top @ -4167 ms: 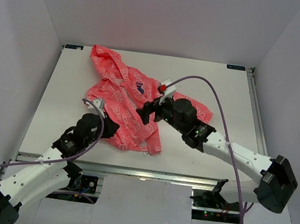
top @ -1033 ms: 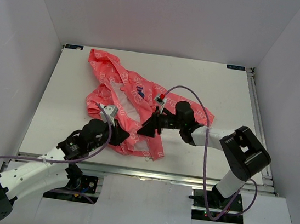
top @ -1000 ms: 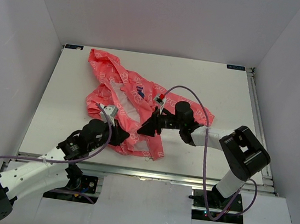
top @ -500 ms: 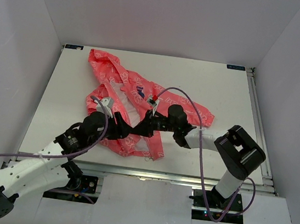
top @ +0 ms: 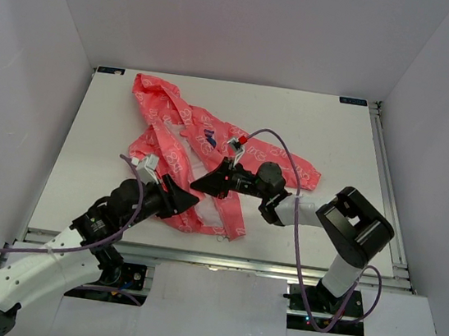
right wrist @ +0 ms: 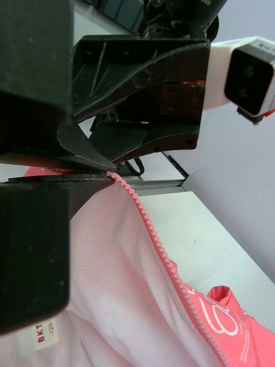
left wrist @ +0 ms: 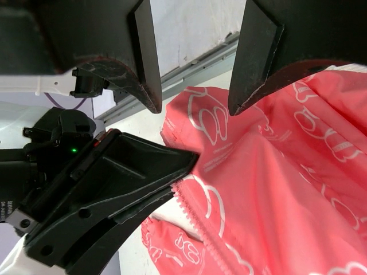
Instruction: Zip up the jacket
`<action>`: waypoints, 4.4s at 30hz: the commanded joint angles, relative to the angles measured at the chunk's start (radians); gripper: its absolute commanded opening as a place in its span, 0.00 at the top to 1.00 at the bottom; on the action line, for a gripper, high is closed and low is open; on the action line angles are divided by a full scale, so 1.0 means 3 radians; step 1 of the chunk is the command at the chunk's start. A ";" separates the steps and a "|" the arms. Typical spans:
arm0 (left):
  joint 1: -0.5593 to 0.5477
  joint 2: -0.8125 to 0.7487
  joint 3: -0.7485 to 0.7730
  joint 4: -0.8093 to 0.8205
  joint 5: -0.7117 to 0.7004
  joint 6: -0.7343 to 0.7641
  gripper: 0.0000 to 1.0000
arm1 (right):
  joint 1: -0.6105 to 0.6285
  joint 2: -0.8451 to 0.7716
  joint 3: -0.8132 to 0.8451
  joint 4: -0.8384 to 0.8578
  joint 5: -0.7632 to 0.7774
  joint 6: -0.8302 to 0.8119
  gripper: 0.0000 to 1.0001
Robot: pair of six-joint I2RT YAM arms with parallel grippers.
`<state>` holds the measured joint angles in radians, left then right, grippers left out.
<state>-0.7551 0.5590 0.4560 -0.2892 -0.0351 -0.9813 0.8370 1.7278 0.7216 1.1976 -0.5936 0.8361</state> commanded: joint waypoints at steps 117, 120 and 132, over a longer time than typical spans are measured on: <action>-0.0006 0.0029 -0.0474 0.0386 -0.0379 0.0960 1.00 | 0.0897 -0.1308 -0.0030 -0.4759 0.2884 -0.1683 0.49; -0.0009 0.0022 -0.0472 0.0386 -0.0385 0.0960 1.00 | 0.0954 -0.1182 0.0022 -0.4719 0.2830 -0.1727 0.49; -0.0009 0.0013 -0.0477 0.0376 -0.0405 0.0955 1.00 | 0.1168 -0.1055 0.0182 -0.4795 0.3166 -0.1641 0.49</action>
<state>-0.7567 0.5678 0.3176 -0.1761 -0.1425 -0.7059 1.1726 1.4132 0.7232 -0.2386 0.3014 0.3367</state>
